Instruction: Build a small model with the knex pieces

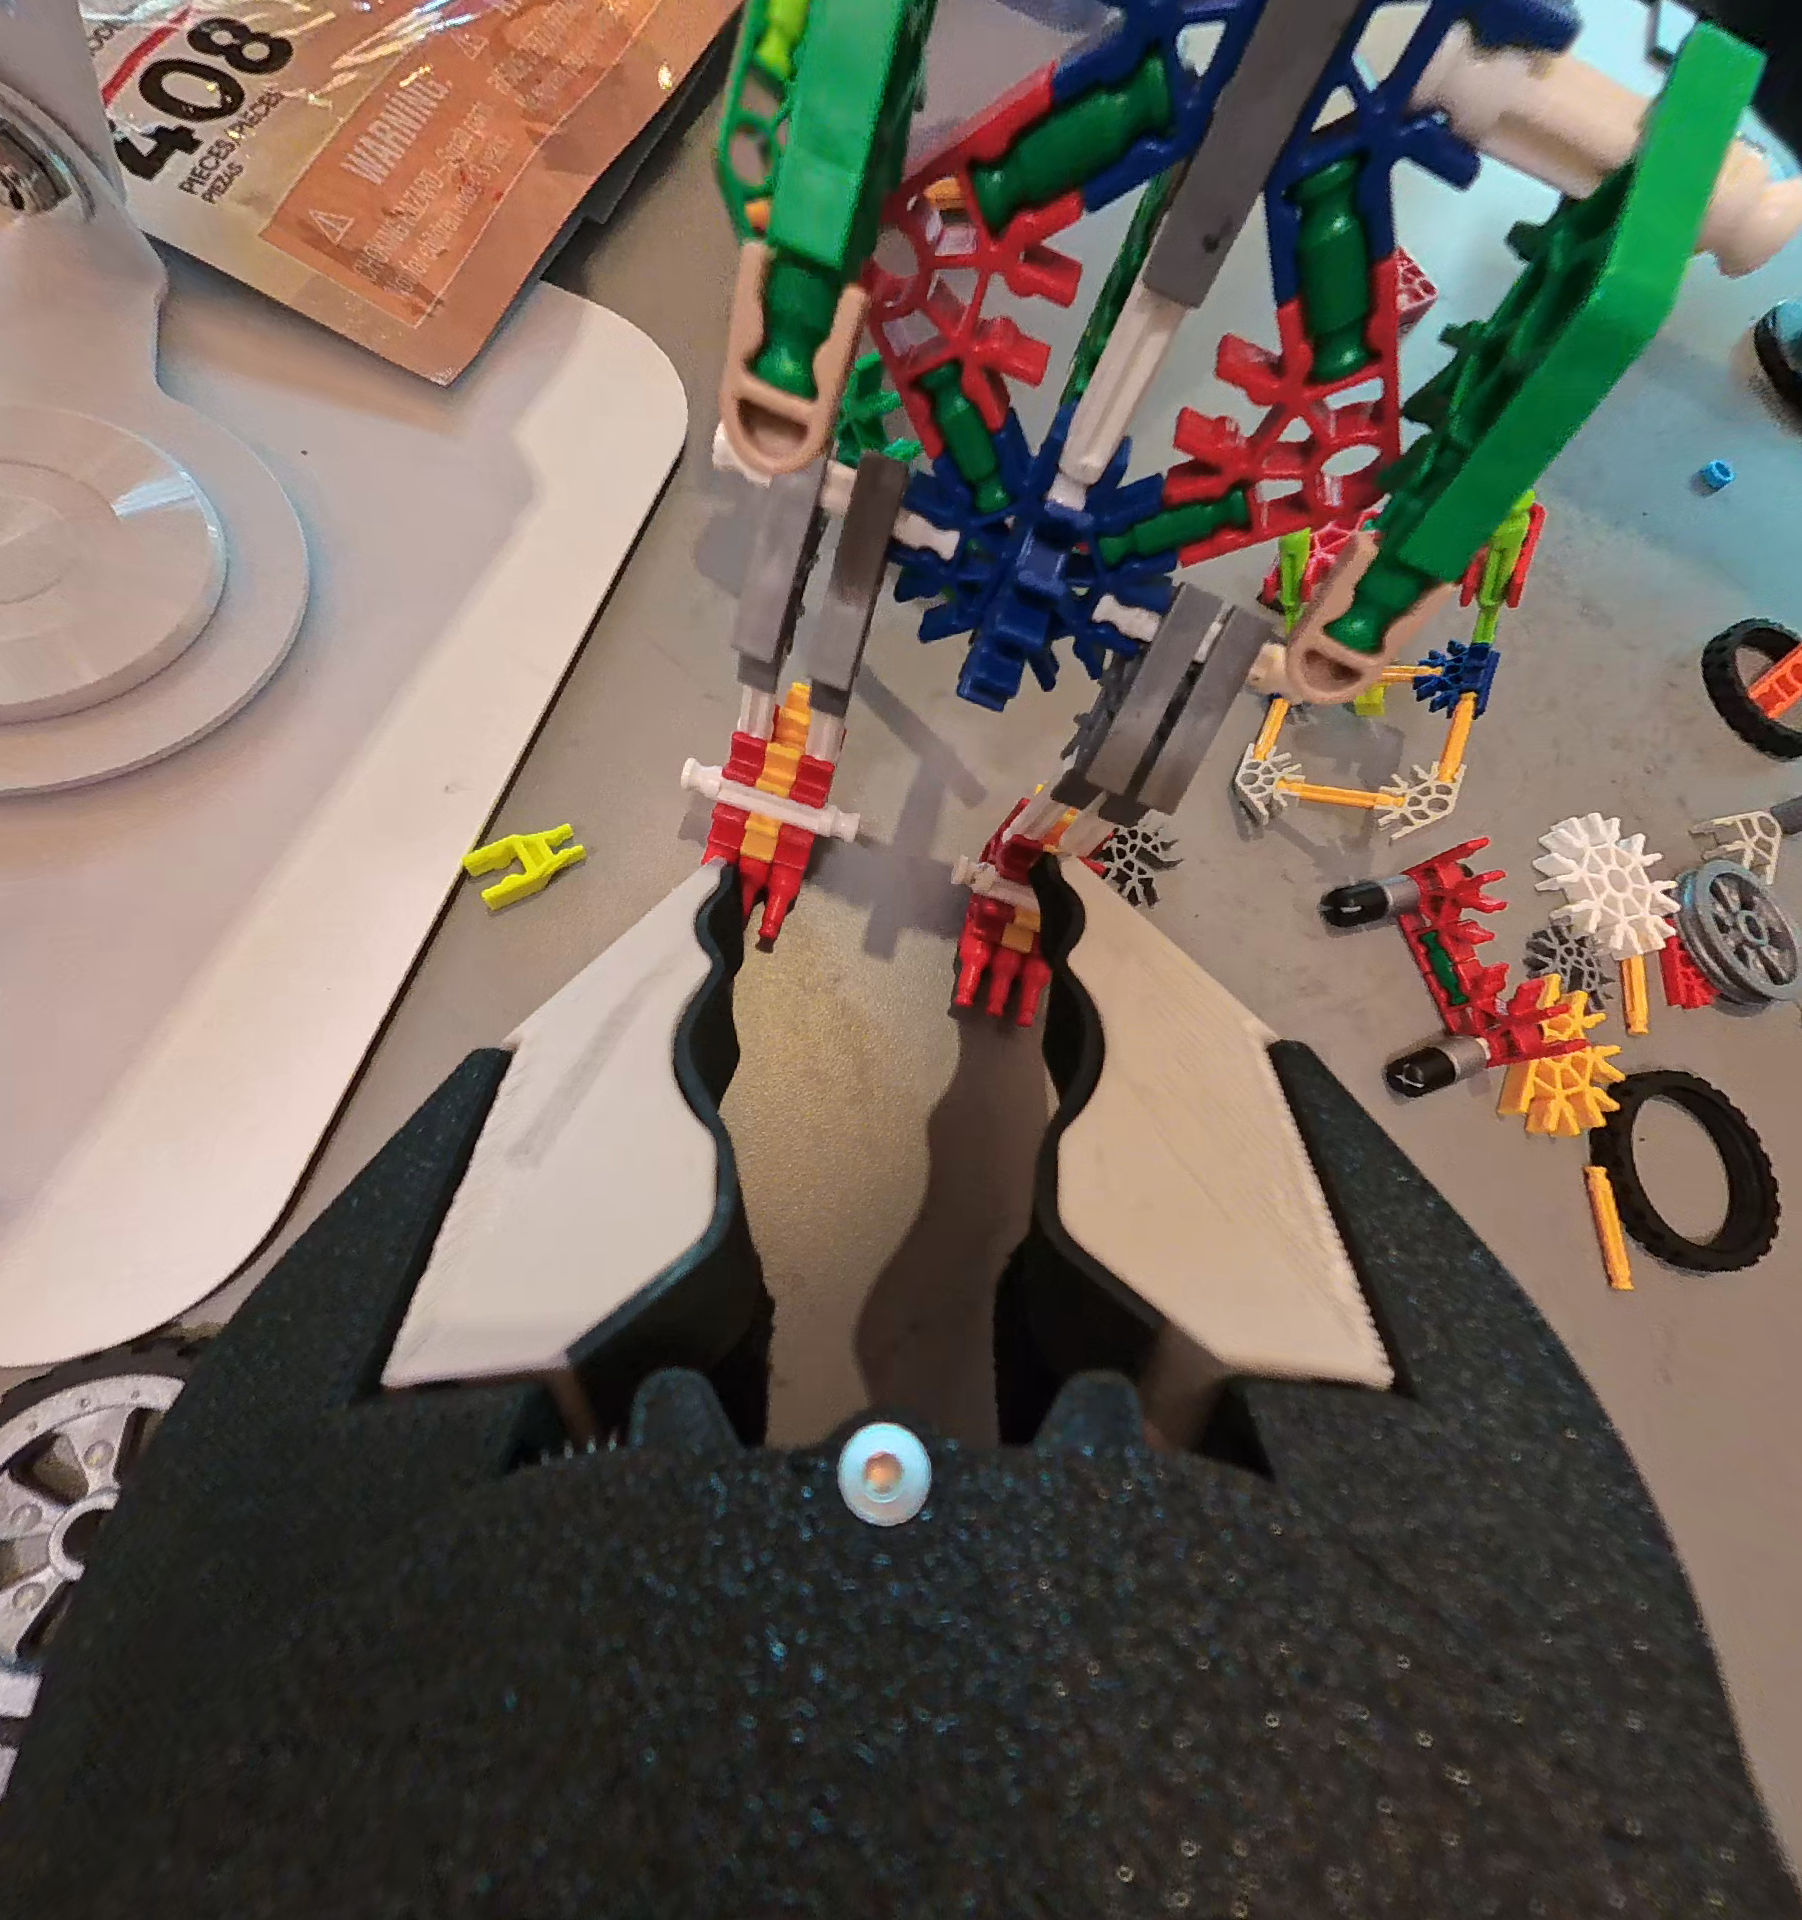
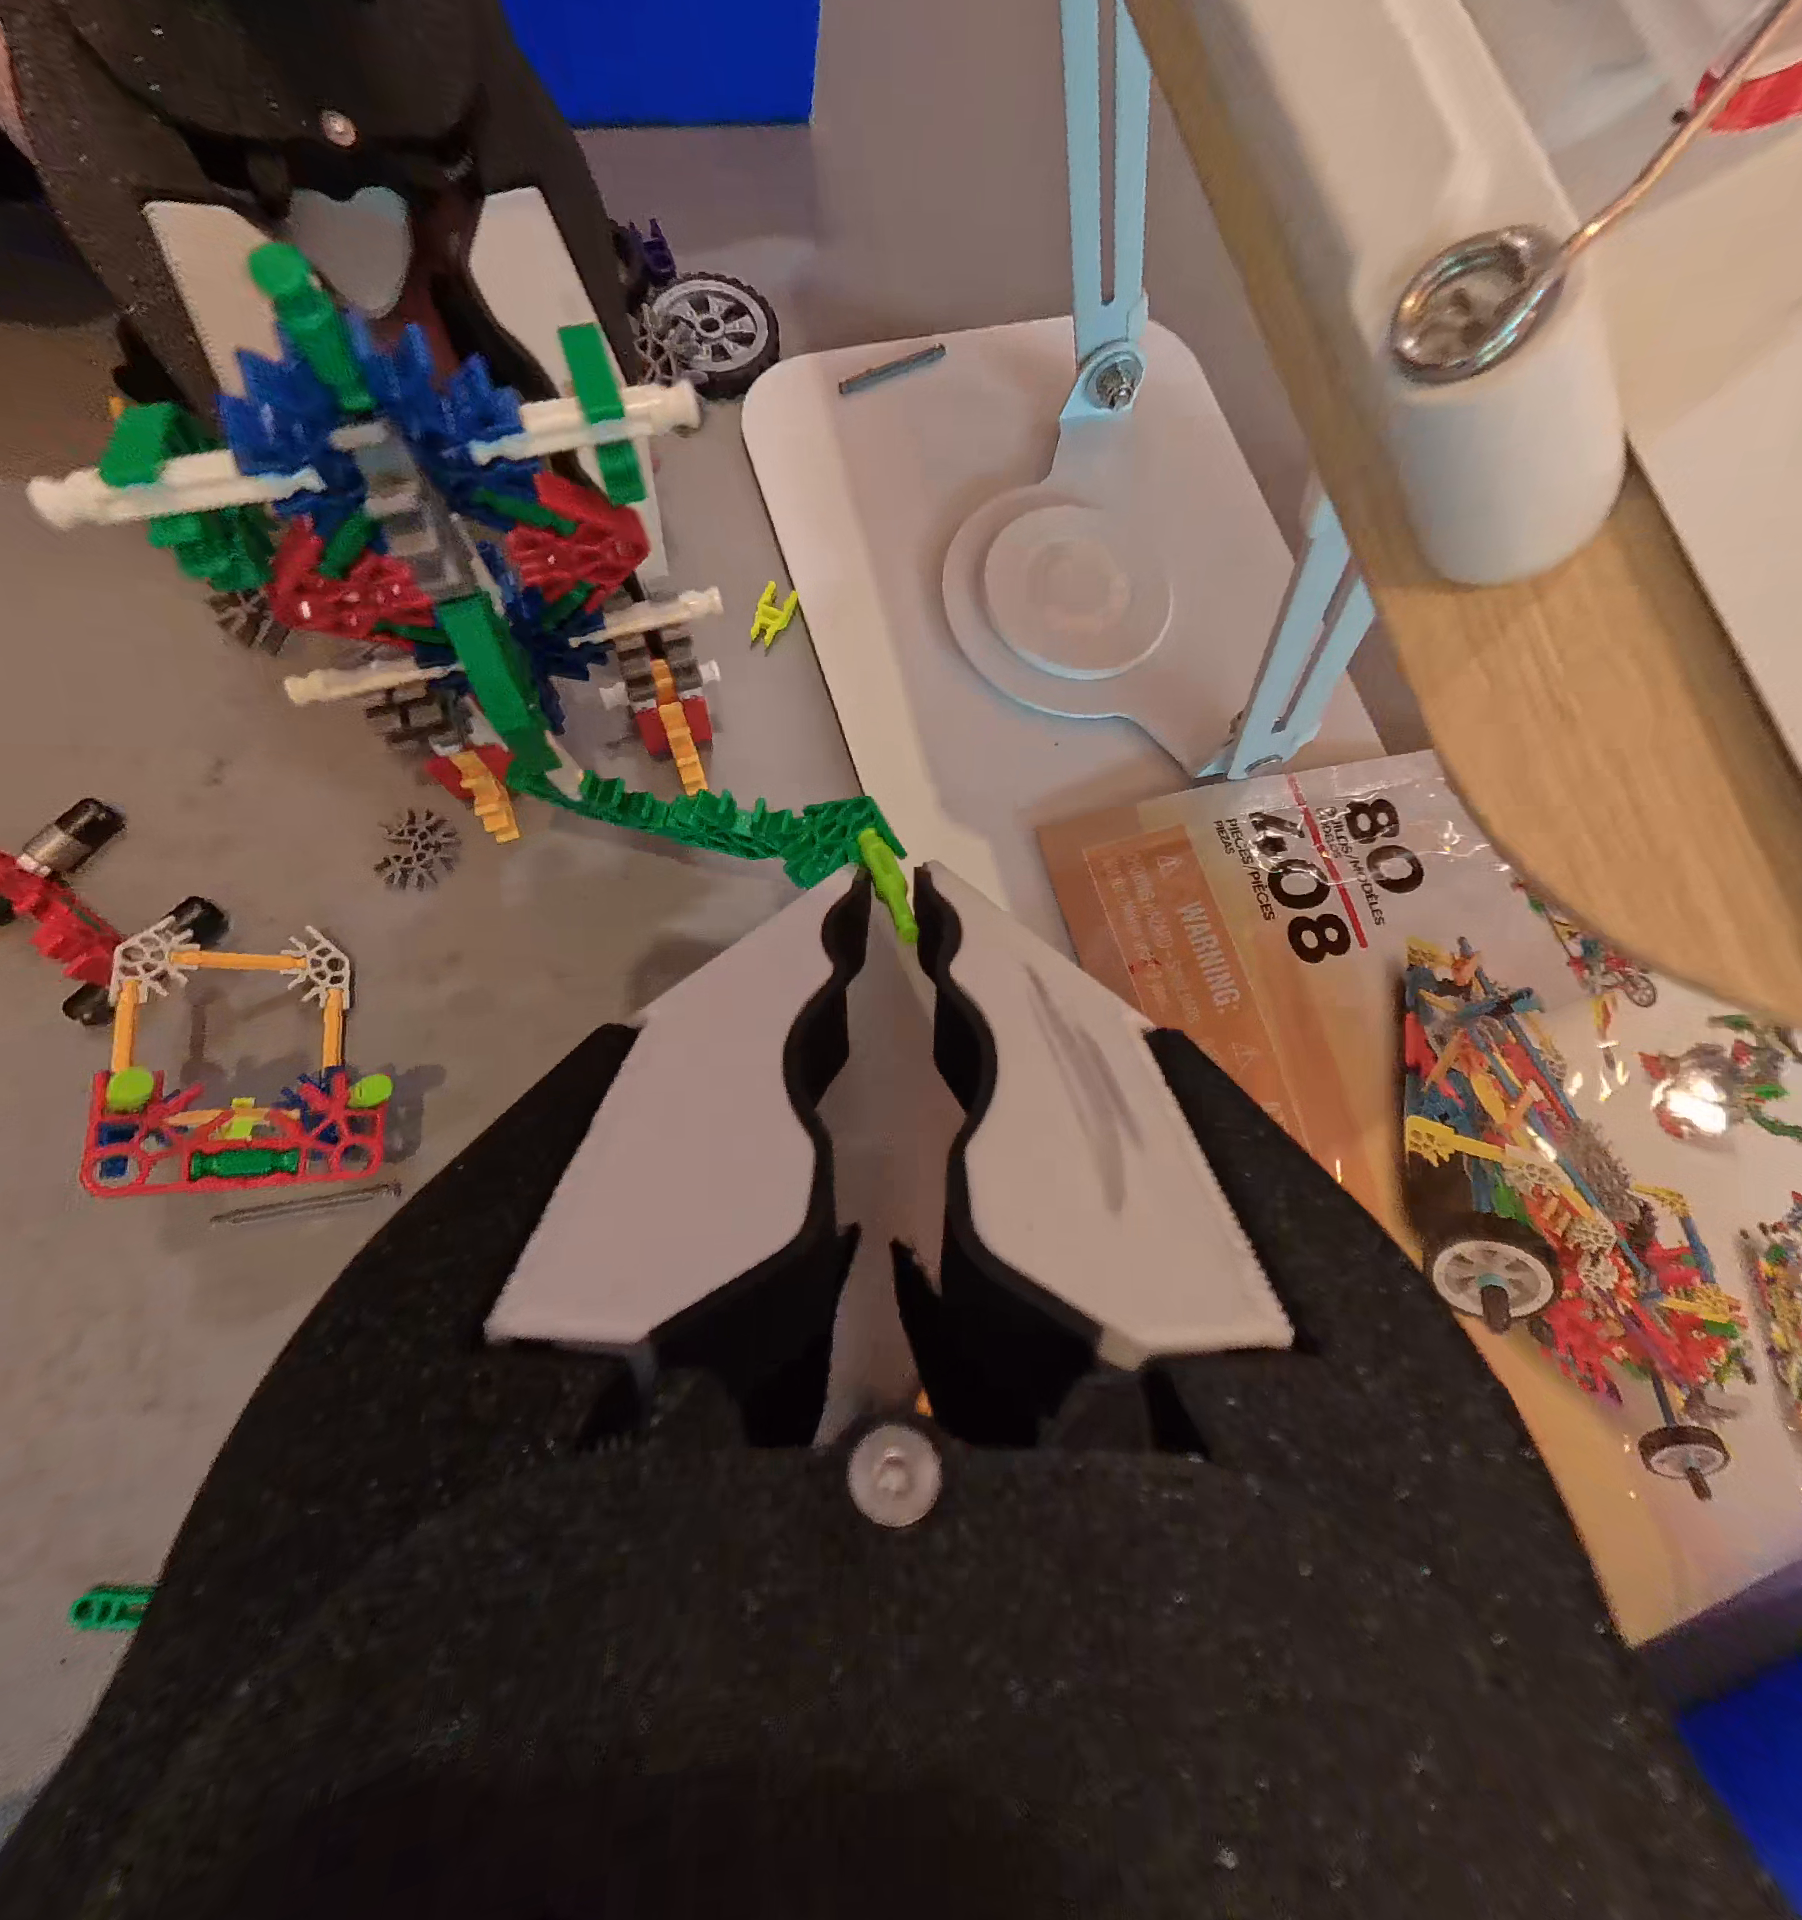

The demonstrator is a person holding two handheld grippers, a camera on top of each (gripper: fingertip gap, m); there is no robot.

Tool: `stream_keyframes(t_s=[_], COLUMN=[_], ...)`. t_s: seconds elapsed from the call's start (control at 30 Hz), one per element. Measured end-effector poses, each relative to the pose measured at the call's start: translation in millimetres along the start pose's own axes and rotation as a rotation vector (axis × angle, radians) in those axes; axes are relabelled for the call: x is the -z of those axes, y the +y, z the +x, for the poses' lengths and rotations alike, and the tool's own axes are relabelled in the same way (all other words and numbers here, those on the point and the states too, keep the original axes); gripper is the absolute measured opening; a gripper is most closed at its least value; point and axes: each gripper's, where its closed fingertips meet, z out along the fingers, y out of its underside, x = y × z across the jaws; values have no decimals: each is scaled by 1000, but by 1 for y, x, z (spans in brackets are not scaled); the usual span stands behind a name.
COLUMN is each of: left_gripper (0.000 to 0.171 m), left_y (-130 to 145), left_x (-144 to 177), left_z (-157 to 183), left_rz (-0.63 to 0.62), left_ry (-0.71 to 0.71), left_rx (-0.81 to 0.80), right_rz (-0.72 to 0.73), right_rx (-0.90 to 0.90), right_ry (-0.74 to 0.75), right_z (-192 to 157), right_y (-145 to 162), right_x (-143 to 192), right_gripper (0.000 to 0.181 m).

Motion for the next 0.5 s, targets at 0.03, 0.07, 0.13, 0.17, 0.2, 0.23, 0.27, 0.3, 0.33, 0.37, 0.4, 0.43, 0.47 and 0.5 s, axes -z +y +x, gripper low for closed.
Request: stream_keyframes(t_s=[0.03, 0.07, 0.13, 0.17, 0.2, 0.23, 0.27, 0.3, 0.33, 0.37, 0.4, 0.43, 0.47, 0.5], left_gripper=[56, 56, 56, 56, 56, 56, 56, 56, 56, 56, 56, 56, 56, 56], left_y=[0, 0, 0, 0, 0, 0, 0, 0, 0, 0, 0, 0, 0, 0], left_x=[0, 0, 0, 0, 0, 0, 0, 0, 0, 0, 0, 0, 0, 0], left_z=[0, 0, 0, 0, 0, 0, 0, 0, 0, 0, 0, 0, 0, 0], left_rz=[0, 0, 0, 0, 0, 0, 0, 0, 0, 0, 1, 1, 1, 1], left_ry=[0, 0, 0, 1, 1, 0, 0, 0, 0, 0, 0, 0, -1, -2], left_rx=[0, 1, 1, 3, 3, 3, 3, 3, 3, 4, 4, 4, 3, 3], right_rz=[6, 13, 57, 83, 114, 147, 169, 179, 189, 206, 221, 219, 209, 201], right_rx=[17, 34, 61, 78, 92, 114, 136, 152, 167, 182, 186, 179, 182, 187], right_ry=[19, 40, 75, 95, 109, 134, 160, 183, 206, 227, 243, 258, 271, 282], right_z=[-1, -2, -7, -9, -13, -15, -18, -20, -23, -26, -30, -31, -34, -37], right_y=[2, 5, 3, 2, 0, -1, -1, 1, 3, 4, 6, 11, 16, 20], right_x=[2, 5, 12, 16, 20, 25, 28, 31, 33, 35, 37, 37, 37, 36], right_gripper=[7, 6, 5, 4, 4, 4, 4, 4, 4, 4, 4, 4, 5, 5])
